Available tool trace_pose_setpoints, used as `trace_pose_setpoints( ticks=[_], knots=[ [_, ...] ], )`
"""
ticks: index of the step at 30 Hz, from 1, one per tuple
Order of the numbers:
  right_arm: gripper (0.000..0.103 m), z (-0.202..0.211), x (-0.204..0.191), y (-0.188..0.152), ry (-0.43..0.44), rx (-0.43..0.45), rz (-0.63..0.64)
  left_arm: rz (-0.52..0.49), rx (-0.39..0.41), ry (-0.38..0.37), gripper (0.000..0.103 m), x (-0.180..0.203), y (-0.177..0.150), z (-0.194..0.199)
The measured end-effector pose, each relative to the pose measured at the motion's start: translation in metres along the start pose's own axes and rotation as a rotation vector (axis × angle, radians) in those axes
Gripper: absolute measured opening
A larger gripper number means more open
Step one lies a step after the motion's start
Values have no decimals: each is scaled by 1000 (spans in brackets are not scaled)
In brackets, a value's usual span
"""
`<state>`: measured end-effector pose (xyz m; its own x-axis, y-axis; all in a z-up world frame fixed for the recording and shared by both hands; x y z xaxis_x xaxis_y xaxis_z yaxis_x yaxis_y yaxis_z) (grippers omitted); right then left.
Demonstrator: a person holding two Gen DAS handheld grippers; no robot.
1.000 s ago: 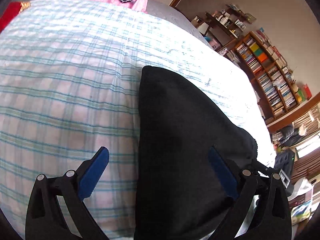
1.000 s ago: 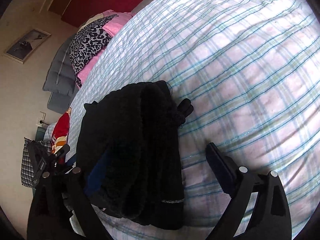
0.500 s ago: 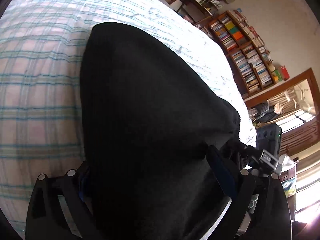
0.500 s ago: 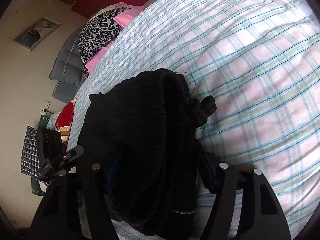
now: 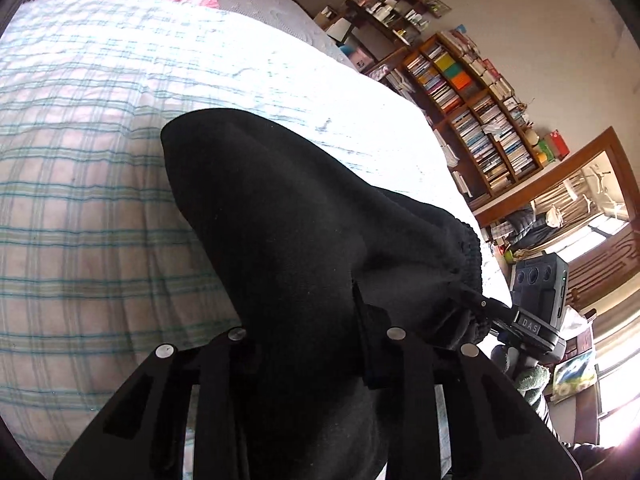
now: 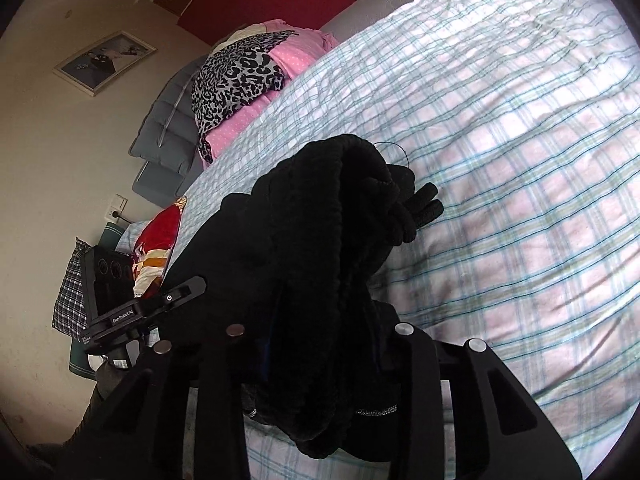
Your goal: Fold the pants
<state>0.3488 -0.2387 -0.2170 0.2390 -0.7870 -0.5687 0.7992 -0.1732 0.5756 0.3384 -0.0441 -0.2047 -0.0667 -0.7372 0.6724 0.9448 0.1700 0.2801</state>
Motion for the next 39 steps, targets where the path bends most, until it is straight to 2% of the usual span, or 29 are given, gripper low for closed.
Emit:
trace_pose_setpoints(
  ticks=[7,15,23,30,39],
  knots=[
    [34,43,-17,2,1,55,37,-44,32,-40,29,34,-19,18],
    [34,58,-50,-15,25,36,80,-43,64,-40,29,38,-37,52],
    [34,93,-57,-40,-3,53,82,-70,54,-62,29,46,-62,65],
    [34,140,-29,-56,-54,93,55,-110,17,-90,29,83,-73,41],
    [34,209,40,-65,-148,176,-25,-195,-64,-131,29,157,-88,-22]
  ],
)
Point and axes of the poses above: each gripper's, at about its wrist camera, not at the fingertips, and z roughly against the way its jaws point, x to its right, y to its top, the point moved 10 cm from there along -z, roughly the way its jaws point, and after that the axes turned 13 degrees about z, right-handed, at the moved point
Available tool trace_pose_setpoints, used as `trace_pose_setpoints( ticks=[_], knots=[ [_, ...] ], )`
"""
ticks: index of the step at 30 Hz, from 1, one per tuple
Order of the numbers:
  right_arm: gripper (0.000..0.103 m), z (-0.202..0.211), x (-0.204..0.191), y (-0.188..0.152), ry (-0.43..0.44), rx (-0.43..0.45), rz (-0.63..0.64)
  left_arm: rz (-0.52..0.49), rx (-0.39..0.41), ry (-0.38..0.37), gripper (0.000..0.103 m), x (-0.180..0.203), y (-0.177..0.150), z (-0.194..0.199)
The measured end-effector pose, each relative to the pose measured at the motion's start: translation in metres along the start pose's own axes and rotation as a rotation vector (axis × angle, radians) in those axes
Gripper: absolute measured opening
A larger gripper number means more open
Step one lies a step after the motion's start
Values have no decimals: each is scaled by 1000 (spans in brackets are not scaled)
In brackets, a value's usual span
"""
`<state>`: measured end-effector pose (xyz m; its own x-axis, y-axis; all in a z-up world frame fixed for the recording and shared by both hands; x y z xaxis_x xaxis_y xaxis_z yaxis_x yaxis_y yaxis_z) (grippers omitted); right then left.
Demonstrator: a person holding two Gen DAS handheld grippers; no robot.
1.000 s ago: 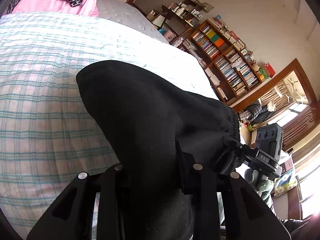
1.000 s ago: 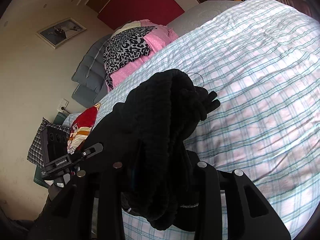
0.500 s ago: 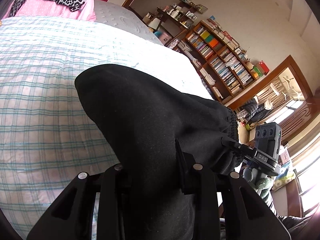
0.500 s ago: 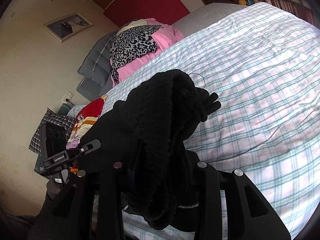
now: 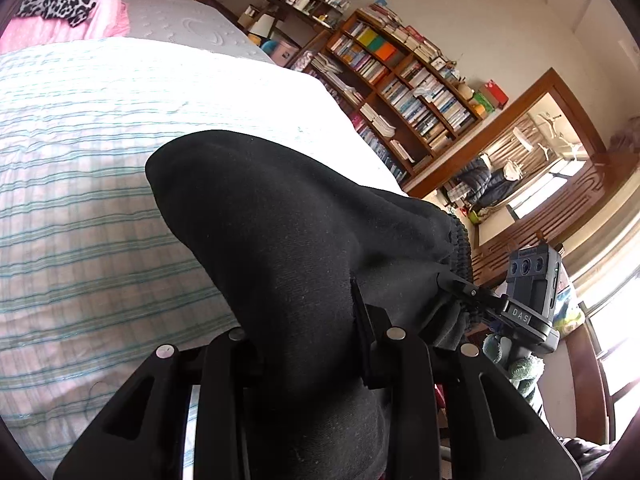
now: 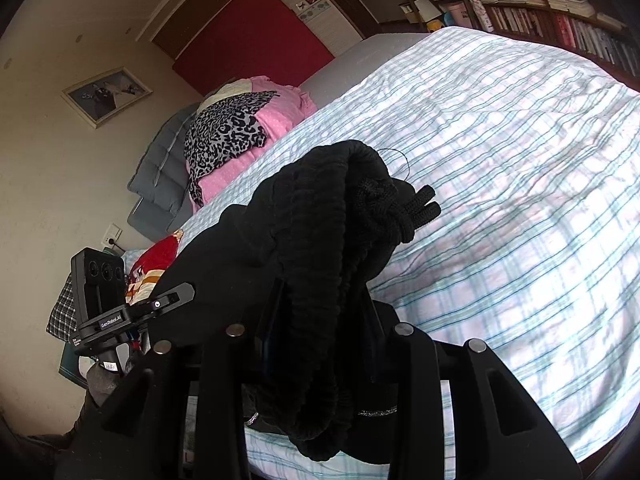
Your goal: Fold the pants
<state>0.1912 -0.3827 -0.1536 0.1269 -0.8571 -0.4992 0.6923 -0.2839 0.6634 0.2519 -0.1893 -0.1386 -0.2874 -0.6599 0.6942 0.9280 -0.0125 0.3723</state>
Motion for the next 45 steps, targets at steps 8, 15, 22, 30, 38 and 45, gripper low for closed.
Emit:
trace_pose_setpoints(
  ticks=[8,15,22,30,38,45],
  knots=[
    [34,25,78,3,-98,23,-70,-53,-79,-25,29,38,4,-70],
    [34,23,133,0,-158,14,-119,-72,-139,-7,29,45,3,-128],
    [39,11,159,-17,-218,-28,-114,-104,-141,95,42,22,-5,-155],
    [65,32,149,-8,-513,-38,84,-281,-86,279,66,19,-20,-150],
    [65,53,94,-1,-555,36,236,-429,15,307,82,50,-37,-114],
    [65,0,87,-41,-634,-142,376,-503,-34,366,82,38,-70,-139]
  ],
)
Point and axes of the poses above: each gripper's, at about its wrist camera, not at the fingertips, and z roughly against the way its jaws point, x to its right, y to its top, the point moved 10 cm from there along -z, roughly the way its jaws point, and after that the axes turned 13 degrees about z, right-handed, at the moved point
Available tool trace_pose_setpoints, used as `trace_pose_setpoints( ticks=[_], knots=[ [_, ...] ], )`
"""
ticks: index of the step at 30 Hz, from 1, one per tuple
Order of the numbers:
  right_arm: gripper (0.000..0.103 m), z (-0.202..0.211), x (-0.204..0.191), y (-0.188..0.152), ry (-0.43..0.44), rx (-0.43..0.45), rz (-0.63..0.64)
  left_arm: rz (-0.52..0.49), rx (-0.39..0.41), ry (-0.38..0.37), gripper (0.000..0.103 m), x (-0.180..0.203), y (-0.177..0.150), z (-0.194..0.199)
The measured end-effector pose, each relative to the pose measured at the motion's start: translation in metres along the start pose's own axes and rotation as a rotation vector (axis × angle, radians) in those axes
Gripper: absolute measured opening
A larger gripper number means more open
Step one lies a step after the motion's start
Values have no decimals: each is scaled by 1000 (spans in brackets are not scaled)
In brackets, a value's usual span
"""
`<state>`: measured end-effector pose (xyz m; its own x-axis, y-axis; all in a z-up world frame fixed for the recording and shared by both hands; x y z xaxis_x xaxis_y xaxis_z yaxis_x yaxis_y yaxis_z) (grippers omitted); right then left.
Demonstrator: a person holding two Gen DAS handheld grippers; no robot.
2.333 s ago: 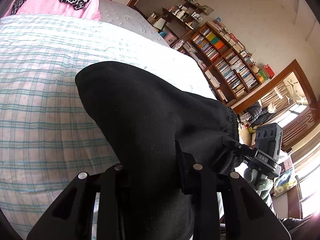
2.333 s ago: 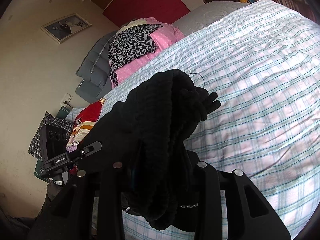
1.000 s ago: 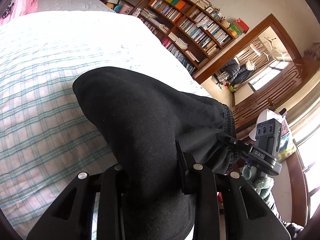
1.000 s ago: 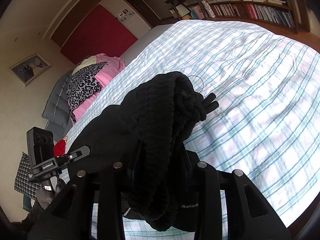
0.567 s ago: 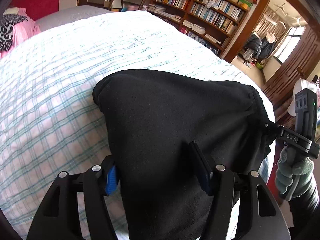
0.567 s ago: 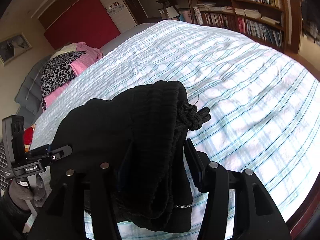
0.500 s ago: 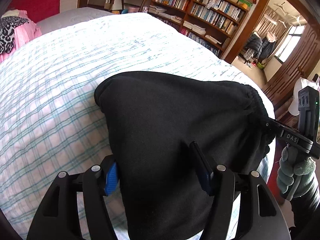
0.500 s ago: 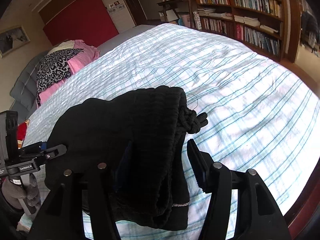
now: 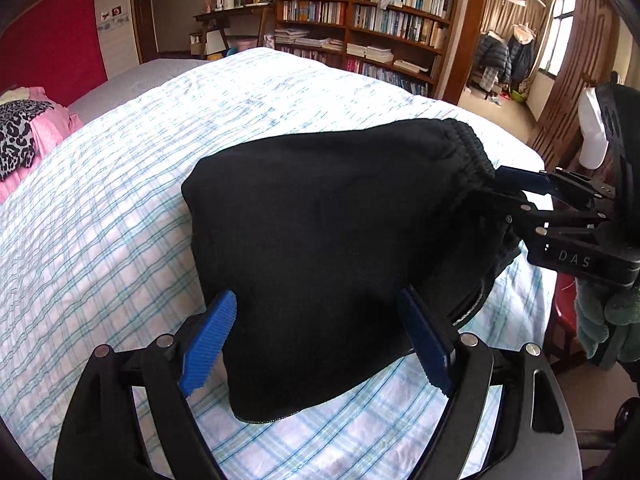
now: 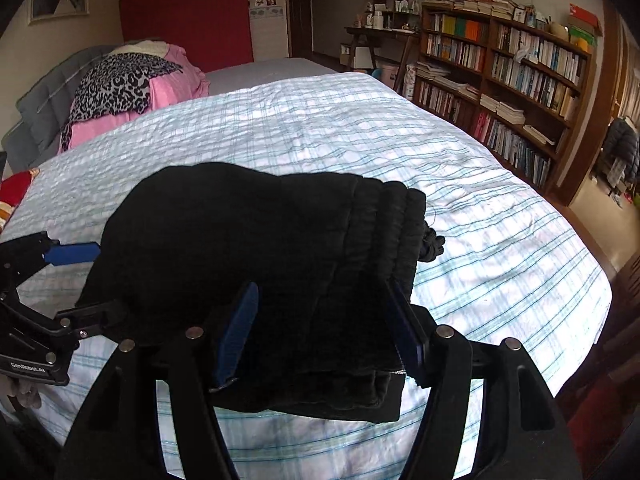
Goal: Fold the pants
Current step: 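Release the bundle and pull both grippers back from the pants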
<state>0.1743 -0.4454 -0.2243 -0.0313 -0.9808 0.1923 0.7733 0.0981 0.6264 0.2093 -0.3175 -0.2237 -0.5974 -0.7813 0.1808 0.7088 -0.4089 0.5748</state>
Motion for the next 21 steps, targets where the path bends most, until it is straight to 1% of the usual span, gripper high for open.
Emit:
trace_pose_setpoints(
  ticks=[2,4,7,11,14,16,17,18,20,21],
  knots=[
    [67,-12,-3,-12,-8,-24,19,-1,-19,12,82,-3,-8,-9],
    [67,-19,-2,-18,-3,-26,19,-1,-29,25,84,-5,-15,-18],
    [68,-24,-1,-20,6,-27,17,-1,-30,38,85,-7,-20,-25],
    [68,-16,0,-18,16,-24,-2,26,-30,27,86,-8,-18,-20],
    [68,5,5,-8,30,14,-47,50,-18,29,86,-11,-16,-9],
    [75,19,10,-4,38,27,-92,59,3,29,87,-12,-13,2],
    [82,25,12,-2,41,31,-116,63,12,27,88,-12,-11,8],
    [83,33,15,0,42,40,-135,68,24,27,89,-12,-9,13],
    [84,47,17,4,25,46,-151,73,46,31,94,-10,-5,24],
    [88,53,18,5,8,42,-152,69,58,35,94,-9,-4,31]
  ],
)
Point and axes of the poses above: each gripper's, at about its wrist camera, not at the fingertips, and z roughly against the way its jaws point, x to its right, y to its top, the point moved 10 cm from there along -z, roughly the way its jaws point, and after that the axes turned 13 degrees about z, right-handed, at the moved point
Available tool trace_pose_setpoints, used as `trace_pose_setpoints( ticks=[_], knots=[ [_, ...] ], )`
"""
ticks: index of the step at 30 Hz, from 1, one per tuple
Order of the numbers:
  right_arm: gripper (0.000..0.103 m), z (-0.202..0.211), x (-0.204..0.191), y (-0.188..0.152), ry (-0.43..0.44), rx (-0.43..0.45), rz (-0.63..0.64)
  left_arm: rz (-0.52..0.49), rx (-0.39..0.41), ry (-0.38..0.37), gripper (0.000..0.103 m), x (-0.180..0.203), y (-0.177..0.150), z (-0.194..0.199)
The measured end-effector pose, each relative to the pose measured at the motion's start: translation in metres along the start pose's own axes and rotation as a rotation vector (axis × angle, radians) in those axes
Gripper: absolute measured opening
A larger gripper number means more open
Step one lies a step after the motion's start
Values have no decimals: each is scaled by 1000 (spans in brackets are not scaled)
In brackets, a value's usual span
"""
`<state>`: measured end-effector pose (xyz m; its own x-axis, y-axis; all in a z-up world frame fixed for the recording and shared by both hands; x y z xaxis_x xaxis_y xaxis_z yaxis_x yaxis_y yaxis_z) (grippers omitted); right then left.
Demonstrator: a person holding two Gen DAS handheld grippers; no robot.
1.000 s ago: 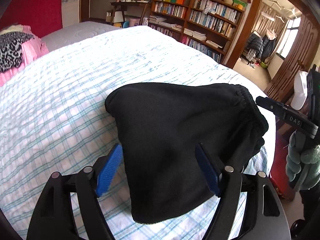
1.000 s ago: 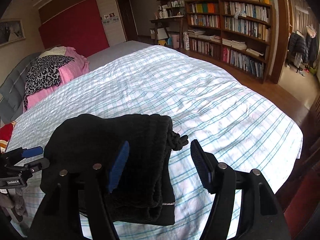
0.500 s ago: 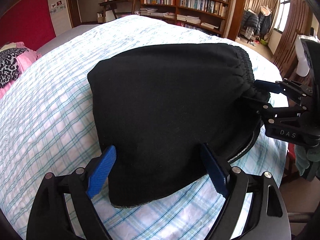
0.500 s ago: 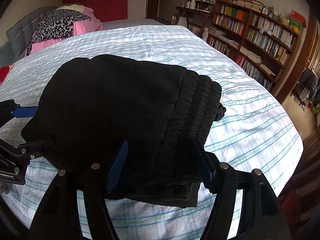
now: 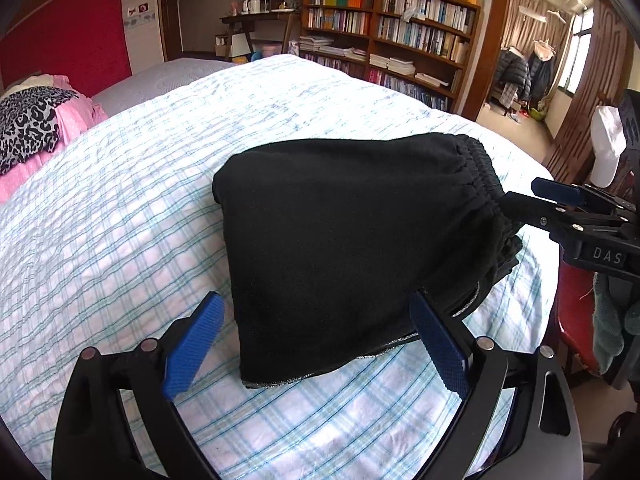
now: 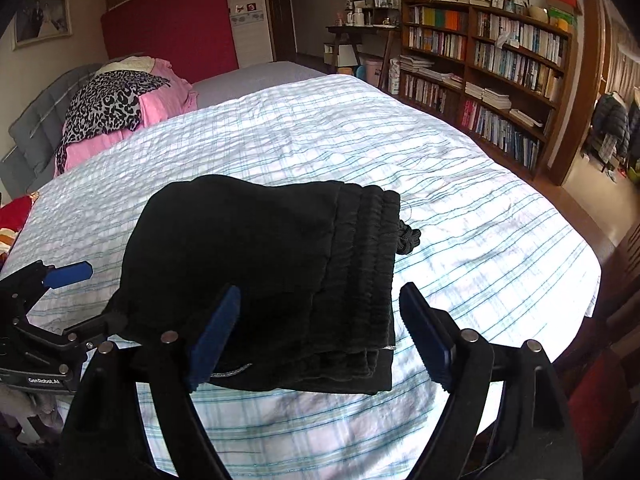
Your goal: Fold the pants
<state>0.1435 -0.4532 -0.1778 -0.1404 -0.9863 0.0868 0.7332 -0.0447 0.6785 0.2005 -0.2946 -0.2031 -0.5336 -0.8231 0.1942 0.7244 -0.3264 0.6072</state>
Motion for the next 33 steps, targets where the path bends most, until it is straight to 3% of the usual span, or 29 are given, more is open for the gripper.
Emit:
trace_pose_setpoints(
  ticks=[9,18,33],
  knots=[
    [100,47,-13,1,-76,17,-9,-55,81,89,98,10,8,43],
    [100,64,-14,-16,-144,43,-17,-42,159,186,98,7,11,74],
    [100,72,-23,-12,-181,108,55,-47,181,274,98,9,7,81]
  ],
)
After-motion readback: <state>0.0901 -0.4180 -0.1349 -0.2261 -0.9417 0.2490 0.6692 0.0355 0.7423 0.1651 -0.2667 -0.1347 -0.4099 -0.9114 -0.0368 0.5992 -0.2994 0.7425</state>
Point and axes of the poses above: each gripper's, at about its wrist camera, not at the fingertips, and z roughly against the way its jaws point, x to its right, y to its top, the point moved 10 cm from there along -z, roughly the way its jaws point, and after that the axes turned 13 degrees about z, right-handed, at the moved point
